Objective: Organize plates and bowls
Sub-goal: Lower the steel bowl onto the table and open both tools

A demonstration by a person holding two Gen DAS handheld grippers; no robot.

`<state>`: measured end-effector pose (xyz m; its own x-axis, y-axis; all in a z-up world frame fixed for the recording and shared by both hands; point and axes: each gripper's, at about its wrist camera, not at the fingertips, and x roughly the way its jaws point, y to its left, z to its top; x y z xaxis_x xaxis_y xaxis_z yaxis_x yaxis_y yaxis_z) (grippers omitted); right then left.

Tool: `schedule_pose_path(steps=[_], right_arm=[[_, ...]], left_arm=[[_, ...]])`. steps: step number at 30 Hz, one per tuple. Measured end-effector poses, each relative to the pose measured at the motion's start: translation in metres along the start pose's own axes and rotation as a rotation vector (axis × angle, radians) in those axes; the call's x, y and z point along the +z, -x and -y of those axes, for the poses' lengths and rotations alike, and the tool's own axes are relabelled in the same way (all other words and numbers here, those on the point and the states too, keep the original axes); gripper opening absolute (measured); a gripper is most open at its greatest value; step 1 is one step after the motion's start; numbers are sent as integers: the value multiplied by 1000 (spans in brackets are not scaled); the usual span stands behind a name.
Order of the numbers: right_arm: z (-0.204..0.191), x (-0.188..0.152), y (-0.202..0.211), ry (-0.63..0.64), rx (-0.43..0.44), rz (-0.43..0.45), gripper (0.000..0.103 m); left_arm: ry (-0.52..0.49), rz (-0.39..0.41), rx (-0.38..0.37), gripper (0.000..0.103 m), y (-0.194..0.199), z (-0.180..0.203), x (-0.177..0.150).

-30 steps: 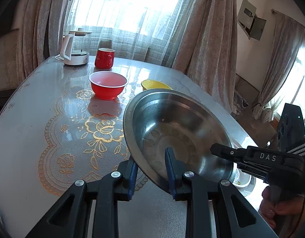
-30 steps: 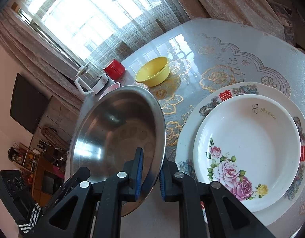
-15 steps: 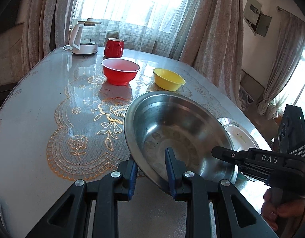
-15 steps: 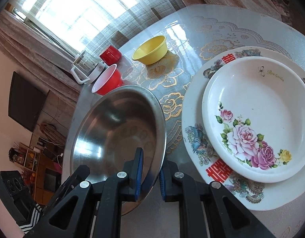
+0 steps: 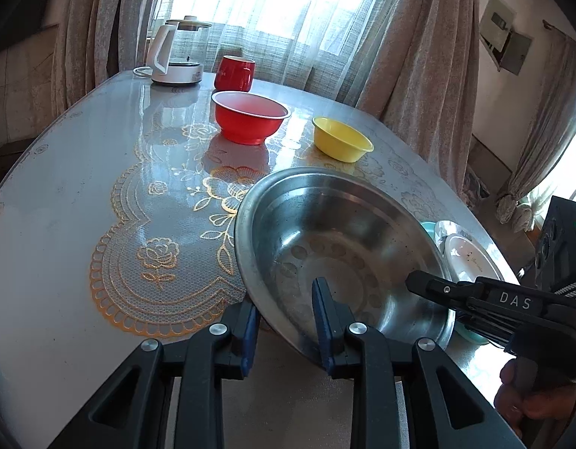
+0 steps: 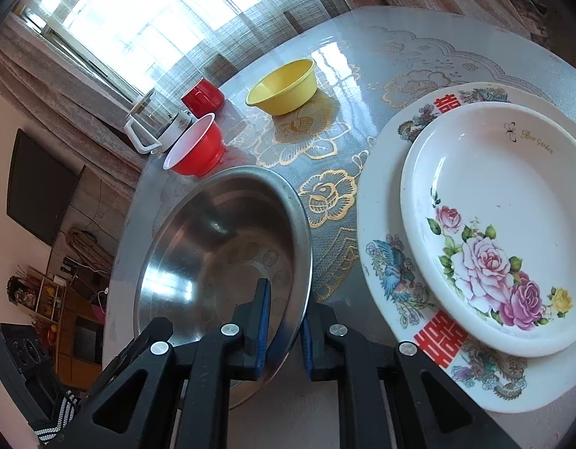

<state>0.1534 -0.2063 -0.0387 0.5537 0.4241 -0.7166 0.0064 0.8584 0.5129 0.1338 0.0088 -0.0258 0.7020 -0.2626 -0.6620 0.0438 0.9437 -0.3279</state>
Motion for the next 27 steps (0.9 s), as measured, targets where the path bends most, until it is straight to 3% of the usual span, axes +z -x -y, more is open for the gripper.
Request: schedule_pose_path(steps=[11,17,27], right_arm=[[-1,1,-1,8,5,1,19],[-9,2,14,61,-62,54,30],[-9,4,31,97,-113,96,30]], left_arm=[[-4,5,4,28,-1,-1,1],[-19,6,2,29,3,3,2],[-49,20,3,33,12,10,1]])
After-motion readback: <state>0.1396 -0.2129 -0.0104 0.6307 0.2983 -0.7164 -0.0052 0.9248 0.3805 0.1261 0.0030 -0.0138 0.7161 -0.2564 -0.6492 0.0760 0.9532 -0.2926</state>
